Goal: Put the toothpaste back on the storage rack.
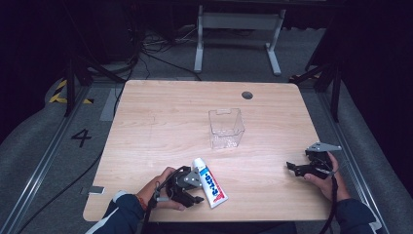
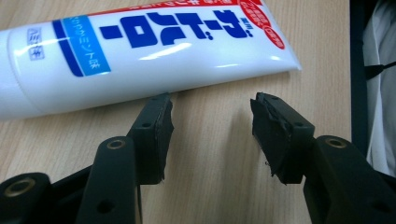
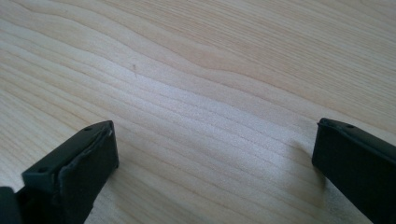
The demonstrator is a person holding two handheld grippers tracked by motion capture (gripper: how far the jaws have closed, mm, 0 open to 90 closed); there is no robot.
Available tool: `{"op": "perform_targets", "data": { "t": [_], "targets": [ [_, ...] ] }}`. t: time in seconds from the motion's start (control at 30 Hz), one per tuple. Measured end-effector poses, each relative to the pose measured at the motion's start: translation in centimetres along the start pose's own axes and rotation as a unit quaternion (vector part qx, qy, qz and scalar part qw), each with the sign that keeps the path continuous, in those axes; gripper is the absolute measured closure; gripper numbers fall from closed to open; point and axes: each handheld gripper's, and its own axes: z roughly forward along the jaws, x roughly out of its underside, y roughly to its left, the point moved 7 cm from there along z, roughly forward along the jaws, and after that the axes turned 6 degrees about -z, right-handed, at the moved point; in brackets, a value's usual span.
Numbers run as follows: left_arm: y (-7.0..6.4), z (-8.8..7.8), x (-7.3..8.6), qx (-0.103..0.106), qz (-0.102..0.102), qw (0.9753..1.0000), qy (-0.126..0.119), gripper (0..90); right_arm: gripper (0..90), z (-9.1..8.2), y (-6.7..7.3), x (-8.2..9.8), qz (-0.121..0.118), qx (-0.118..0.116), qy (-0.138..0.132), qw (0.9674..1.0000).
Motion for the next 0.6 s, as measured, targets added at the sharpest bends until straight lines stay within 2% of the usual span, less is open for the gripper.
{"op": "perform_targets", "data": {
  "t": [0.1,0.17,0.3,0.4,0.47,0.6],
  "targets": [
    [0.4,-1.0,-0.3,-0.013,0.000,0.9998,-0.014,47.7,0.4,0.0,0.0,0.0,0.000,0.000,0.000,1.0000],
    [0.8,-1.6,-0.6,-0.012,-0.005,0.9996,-0.025,45.4,0.4,0.0,0.0,0.0,0.000,0.000,0.000,1.0000],
    [2.6,-2.3,-1.1,-0.055,0.017,0.9983,-0.010,34.0,0.4,0.0,0.0,0.0,0.000,0.000,0.000,1.0000],
    [3.6,-2.7,-1.9,-0.056,0.019,0.9979,-0.026,30.2,0.4,0.0,0.0,0.0,0.000,0.000,0.000,1.0000],
    [4.2,-2.7,-2.4,-0.049,0.025,0.9980,-0.033,26.6,0.4,0.0,0.0,0.0,0.000,0.000,0.000,1.0000],
    [4.8,-2.2,-2.9,-0.044,0.042,0.9980,-0.015,21.5,0.4,0.0,0.0,0.0,0.000,0.000,0.000,1.0000]
  ]
}}
